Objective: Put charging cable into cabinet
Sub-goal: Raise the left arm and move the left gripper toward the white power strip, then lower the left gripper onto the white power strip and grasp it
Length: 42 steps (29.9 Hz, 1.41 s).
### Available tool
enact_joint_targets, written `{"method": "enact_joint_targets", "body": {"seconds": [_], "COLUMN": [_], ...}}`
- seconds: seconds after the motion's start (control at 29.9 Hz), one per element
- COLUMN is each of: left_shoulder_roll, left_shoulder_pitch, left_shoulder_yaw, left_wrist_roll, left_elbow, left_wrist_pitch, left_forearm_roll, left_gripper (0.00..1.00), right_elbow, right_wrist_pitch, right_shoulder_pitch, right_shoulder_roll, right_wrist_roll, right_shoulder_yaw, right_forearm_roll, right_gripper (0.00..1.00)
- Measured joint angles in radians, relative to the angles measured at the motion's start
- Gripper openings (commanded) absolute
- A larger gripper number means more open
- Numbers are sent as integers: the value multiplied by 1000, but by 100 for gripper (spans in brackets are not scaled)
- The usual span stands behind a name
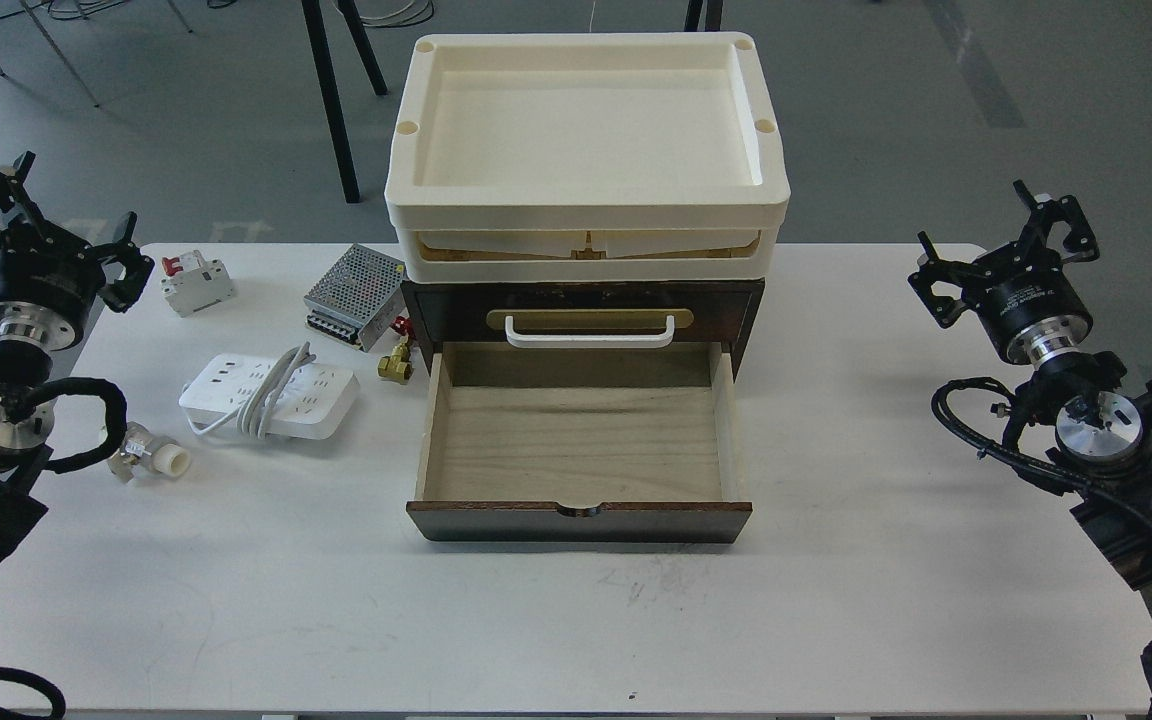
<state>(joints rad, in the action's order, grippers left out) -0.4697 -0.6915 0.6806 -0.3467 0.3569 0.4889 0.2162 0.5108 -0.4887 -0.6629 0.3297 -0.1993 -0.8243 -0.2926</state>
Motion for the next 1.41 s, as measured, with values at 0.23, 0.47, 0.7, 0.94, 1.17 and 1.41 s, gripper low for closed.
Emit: {"method": "enact_joint_targets", "body": {"seconds": [0.23, 0.47, 0.7, 0.94, 1.17, 1.41], "left_shoulder_roll": [-6, -84, -272, -477, -536, -493], "left_shoulder_pitch": [8, 0, -62, -124, -117, -89], "left_shoulder_yaw": [3, -3, -59, -61, -66, -187], "left_wrist_roll": [2, 1, -7, -7, -2, -8], "left_elbow": [1, 40, 239, 574, 891, 933], "left_wrist_pitch": [0, 0, 0, 0, -53, -212], "left_forearm_roll": [0, -9, -335, -614, -1102, -1805], "left_gripper": [100, 100, 99, 96, 95, 95], "right_elbow": [-1, -1, -2, -2, -3, -3], "right_wrist_pitch": [0, 0, 0, 0, 0, 0], "right_shoulder_pitch": [3, 5, 6, 6, 7, 6], "right_shoulder_roll": [0, 0, 0, 0, 0, 0], "right_wrist_roll": [-1, -2, -2, -2, -2, -3], "right_shoulder_yaw": [-2, 0, 3, 3, 8, 10], "right_forearm_roll": [2, 3, 3, 3, 3, 4], "right_gripper": [100, 100, 100, 100, 100, 100]}}
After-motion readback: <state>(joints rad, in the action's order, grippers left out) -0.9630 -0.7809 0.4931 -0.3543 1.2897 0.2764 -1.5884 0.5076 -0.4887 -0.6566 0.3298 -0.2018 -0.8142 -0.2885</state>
